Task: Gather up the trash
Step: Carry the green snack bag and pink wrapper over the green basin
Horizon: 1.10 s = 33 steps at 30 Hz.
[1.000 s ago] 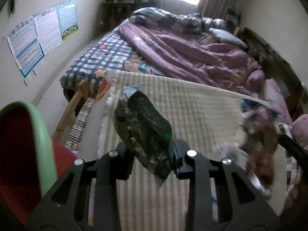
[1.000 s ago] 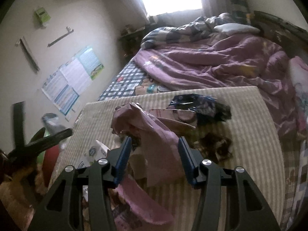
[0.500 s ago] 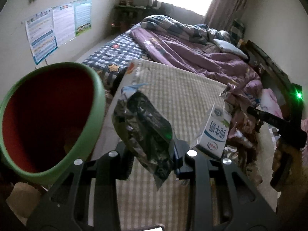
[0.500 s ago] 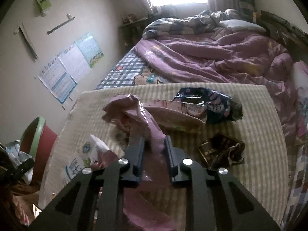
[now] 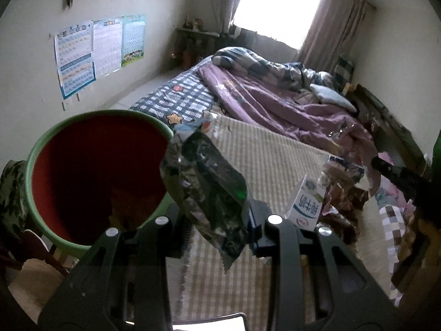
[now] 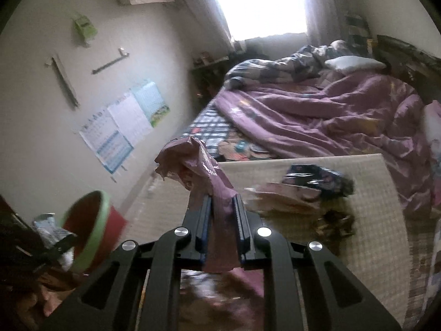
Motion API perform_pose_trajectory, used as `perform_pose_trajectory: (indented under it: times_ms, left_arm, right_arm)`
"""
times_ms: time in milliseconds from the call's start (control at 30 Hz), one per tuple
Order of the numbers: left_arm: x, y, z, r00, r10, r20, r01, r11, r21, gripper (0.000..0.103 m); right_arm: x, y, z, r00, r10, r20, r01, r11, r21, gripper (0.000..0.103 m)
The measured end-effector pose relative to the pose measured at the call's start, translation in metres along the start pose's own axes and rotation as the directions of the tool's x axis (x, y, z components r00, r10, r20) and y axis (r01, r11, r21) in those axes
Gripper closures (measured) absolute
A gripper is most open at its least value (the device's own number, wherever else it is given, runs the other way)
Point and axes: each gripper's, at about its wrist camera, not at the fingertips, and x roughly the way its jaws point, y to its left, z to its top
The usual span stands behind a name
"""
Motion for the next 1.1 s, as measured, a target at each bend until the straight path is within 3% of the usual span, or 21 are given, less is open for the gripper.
perform_pose_trajectory:
  times_ms: [233,400,700,867,1100]
  left_arm:
    - [-0.012,0.021,0.004,0.999,0.02,0.029,-0.018,0.999,-0.043,0.072]
    - [-0.015,0.04,0.005,0.996,0.086,0.037,-0.083,0.994,-0.065,0.072]
    - [-0.018,0.074,0.004,0.979,0.197,0.056,-0.191,0.977,-0.098,0.072]
    - [-0.017,0.095,0.003,0.974,0.225,0.04,-0.217,0.966,-0.14,0.072]
    - [-0.011,0.111,0.01,0.969,0.245,0.031,-0.24,0.963,-0.12,0.072]
  right_arm:
    - [0.02,0.059,-0.009,0.992,0.118,-0.048,-0.12,0.992,-0.04,0.088]
    - [0.032,0.096,-0.016,0.982,0.168,-0.084,-0.175,0.98,-0.092,0.088]
    - [0.045,0.142,-0.022,0.972,0.208,-0.107,-0.224,0.96,-0.169,0.088]
    - [0.054,0.164,-0.021,0.966,0.229,-0.122,-0.25,0.946,-0.206,0.088]
    - [0.072,0.186,-0.024,0.955,0.256,-0.149,-0.285,0.933,-0.221,0.088]
